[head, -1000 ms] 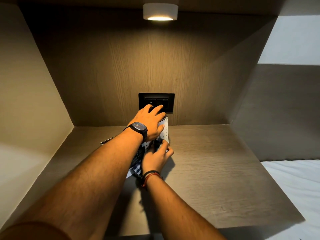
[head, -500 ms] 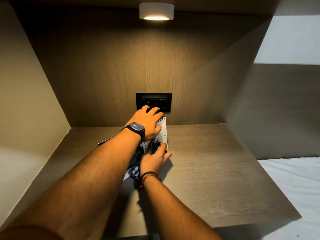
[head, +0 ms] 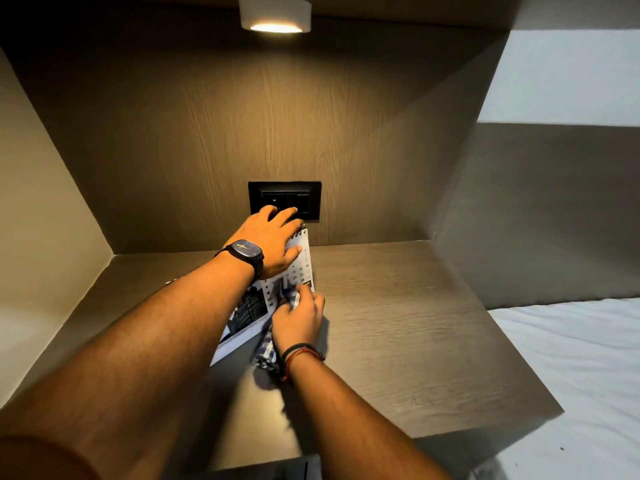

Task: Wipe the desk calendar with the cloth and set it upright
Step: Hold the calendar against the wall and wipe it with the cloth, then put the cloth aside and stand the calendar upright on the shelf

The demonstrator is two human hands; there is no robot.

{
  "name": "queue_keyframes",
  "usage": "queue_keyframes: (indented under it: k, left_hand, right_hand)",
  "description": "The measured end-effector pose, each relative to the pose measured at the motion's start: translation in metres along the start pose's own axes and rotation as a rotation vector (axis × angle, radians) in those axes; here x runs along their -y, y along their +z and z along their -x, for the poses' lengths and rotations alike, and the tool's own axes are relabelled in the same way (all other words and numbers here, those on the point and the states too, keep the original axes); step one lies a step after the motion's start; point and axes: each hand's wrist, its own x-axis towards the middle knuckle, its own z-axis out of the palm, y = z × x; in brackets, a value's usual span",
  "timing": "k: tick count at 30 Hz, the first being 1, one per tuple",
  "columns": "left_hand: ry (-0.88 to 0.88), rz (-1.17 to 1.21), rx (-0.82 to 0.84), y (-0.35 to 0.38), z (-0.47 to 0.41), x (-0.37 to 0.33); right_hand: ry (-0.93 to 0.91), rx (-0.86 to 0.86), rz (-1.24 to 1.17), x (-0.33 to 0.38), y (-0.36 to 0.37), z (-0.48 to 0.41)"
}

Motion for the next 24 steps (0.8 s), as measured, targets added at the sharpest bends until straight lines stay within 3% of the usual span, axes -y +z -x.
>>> queue_keyframes:
  k: [6, 11, 17, 24]
  left_hand:
    - [-0.015, -0.143, -0.075, -0.013, 0.006, -0.006]
    - [0.052, -0.054, -0.191, -0.023, 0.013, -0.051]
    - [0.069, 0.239, 0.025, 0.03, 0.044, -0.15]
    - [0.02, 0.251, 0.201, 0.076, 0.059, -0.199]
  right_hand:
    - [-0.166, -0.129, 0.162, -0.007, -0.072, -0.031]
    - [-0.244, -0.194, 0.453, -0.027, -0.152, -0.05]
    - [-0.147, -0.094, 0.841, -0.065, -0.215, -0.048]
    - [-0.152, -0.003, 0.99, -0.092, -0.23, -0.038]
